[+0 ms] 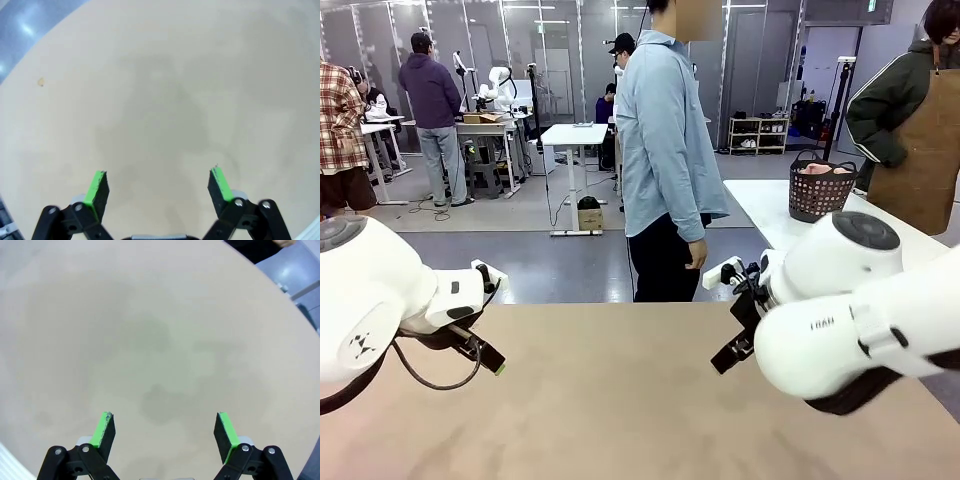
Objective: Fold the towel.
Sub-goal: Grab the top end of the 100 cm Hotel Towel extended by the human.
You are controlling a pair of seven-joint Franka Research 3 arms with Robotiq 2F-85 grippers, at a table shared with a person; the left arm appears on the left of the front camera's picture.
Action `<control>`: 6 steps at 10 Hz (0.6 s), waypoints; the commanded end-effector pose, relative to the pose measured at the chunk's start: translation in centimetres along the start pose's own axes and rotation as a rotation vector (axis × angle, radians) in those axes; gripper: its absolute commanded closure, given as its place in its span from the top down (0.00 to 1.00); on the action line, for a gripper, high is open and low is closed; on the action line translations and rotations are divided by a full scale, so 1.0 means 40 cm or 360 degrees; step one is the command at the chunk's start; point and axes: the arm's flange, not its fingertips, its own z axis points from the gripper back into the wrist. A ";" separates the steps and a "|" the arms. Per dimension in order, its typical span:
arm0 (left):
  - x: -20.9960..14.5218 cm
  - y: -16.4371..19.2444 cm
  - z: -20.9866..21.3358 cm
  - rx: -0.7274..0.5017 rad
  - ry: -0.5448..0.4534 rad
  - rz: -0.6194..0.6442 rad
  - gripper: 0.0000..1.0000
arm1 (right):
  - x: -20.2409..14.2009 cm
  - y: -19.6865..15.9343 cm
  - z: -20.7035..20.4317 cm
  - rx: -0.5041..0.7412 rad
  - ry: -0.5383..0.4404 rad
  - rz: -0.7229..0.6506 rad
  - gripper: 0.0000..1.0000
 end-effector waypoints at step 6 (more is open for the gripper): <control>-0.005 0.167 0.387 -0.0858 -0.0159 0.0349 1.00 | 0.024 -0.169 0.416 0.0707 0.0031 -0.0395 1.00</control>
